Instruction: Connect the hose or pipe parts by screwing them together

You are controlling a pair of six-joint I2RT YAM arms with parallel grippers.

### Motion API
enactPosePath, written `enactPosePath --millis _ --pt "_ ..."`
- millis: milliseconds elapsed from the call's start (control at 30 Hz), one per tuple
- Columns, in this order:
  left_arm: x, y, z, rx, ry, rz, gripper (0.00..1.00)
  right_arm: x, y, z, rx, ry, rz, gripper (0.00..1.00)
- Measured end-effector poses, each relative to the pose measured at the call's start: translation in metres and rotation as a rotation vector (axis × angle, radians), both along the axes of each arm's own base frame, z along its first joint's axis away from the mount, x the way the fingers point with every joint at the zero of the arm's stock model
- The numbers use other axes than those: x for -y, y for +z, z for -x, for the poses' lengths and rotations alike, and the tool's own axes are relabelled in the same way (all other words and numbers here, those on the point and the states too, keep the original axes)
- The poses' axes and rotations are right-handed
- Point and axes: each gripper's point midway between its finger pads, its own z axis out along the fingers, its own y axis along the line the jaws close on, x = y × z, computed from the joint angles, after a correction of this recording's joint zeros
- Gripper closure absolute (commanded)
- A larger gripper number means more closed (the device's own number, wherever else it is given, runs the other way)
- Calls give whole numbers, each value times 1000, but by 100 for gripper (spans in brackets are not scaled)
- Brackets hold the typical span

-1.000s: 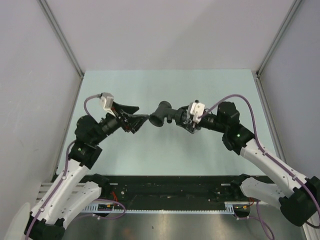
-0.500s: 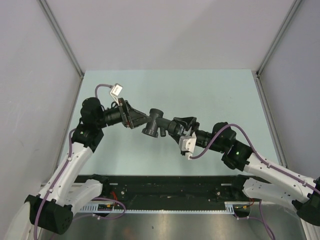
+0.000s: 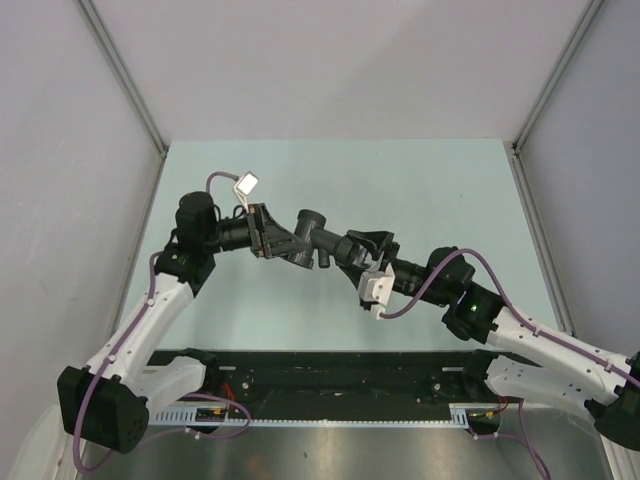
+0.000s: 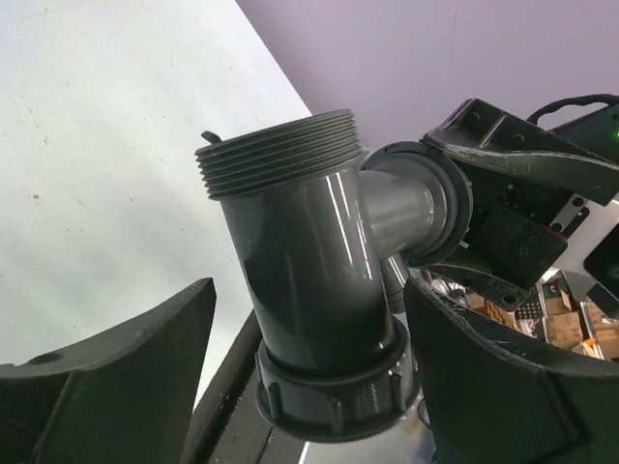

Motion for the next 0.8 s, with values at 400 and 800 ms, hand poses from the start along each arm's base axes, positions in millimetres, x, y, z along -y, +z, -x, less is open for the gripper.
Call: enactPosePath --millis 400,800 --pt "6 -5 0 -41 -22 81 90 -8 -2 -3 -164 43 -98 100" --pt "0 29 20 647 143 57 100 -4 16 3 -689 215 -360 100"
